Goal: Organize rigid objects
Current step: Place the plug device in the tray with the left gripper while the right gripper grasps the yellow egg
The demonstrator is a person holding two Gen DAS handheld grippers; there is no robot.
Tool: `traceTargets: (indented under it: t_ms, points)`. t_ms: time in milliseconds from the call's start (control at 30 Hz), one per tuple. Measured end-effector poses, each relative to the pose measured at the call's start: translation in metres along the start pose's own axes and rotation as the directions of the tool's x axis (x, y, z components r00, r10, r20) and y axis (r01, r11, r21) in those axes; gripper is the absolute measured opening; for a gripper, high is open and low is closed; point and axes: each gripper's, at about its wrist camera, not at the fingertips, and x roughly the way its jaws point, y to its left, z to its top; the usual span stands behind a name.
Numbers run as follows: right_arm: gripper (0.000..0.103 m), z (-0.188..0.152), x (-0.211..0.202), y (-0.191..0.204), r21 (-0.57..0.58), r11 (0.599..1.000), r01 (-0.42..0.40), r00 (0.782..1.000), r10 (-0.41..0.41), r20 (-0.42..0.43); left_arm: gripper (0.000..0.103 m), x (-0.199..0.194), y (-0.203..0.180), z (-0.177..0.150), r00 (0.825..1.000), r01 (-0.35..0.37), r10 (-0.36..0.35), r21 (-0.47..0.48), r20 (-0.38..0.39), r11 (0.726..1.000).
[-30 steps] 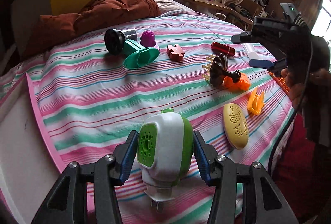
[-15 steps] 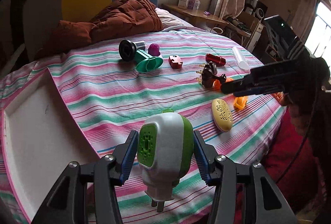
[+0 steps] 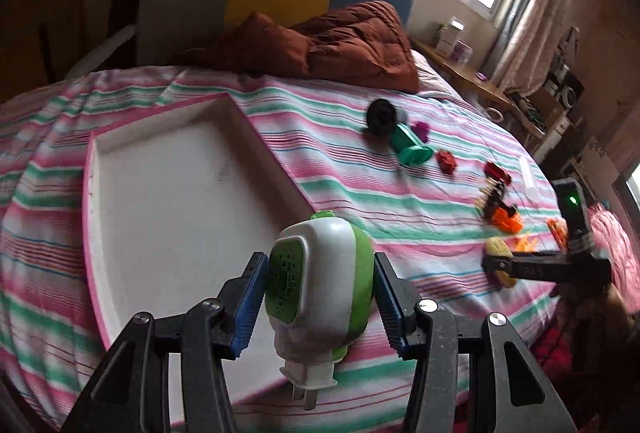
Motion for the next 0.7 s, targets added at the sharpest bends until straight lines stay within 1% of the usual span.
traceTargets:
  t_ms: [100,167,233,333,367,467,600,633,667,700]
  points:
    - [0.044,-0.003,0.002,-0.001,-0.009,1.0,-0.001,1.0,0.001,0.005,0.053,0.006,0.042,0.016,0.998,-0.059,0.059,-0.083,-0.002,0.995]
    - [0.044,-0.004,0.004,0.002,-0.034,0.999,0.019,1.0,-0.018,0.012,0.053,0.012,0.065,0.027,0.997,-0.079,0.078,-0.13,-0.01,0.988]
    - [0.044,-0.003,0.005,0.007,-0.057,0.998,0.037,0.999,-0.036,0.021,0.053,0.019,0.084,0.04,0.994,-0.112,0.111,-0.168,-0.011,0.979]
    - [0.044,-0.003,0.006,0.007,-0.075,0.996,0.043,0.999,-0.041,0.031,0.053,0.035,0.112,0.057,0.987,-0.163,0.161,-0.221,-0.028,0.962]
    - [0.044,-0.004,0.007,0.007,-0.081,0.996,0.046,0.998,-0.043,0.036,0.053,0.041,0.118,0.062,0.985,-0.175,0.172,-0.227,-0.034,0.958]
    - [0.044,-0.004,0.009,0.009,-0.101,0.993,0.059,0.997,-0.054,0.048,0.053,0.057,0.134,0.075,0.972,-0.237,0.231,-0.231,-0.05,0.944]
    - [0.044,-0.003,0.008,0.009,-0.115,0.991,0.063,0.997,-0.057,0.056,0.053,0.072,0.151,0.084,0.962,-0.275,0.264,-0.247,-0.076,0.929]
    - [0.044,0.0,0.007,0.008,-0.116,0.991,0.064,0.997,-0.057,0.056,0.056,0.072,0.154,0.084,0.962,-0.274,0.263,-0.258,-0.078,0.926]
    - [0.044,0.001,0.008,0.008,-0.116,0.991,0.064,0.997,-0.058,0.057,0.061,0.07,0.156,0.084,0.963,-0.268,0.258,-0.268,-0.072,0.925]
    - [0.044,0.001,0.008,0.007,-0.117,0.991,0.064,0.997,-0.058,0.058,0.064,0.067,0.156,0.083,0.964,-0.265,0.258,-0.274,-0.061,0.925]
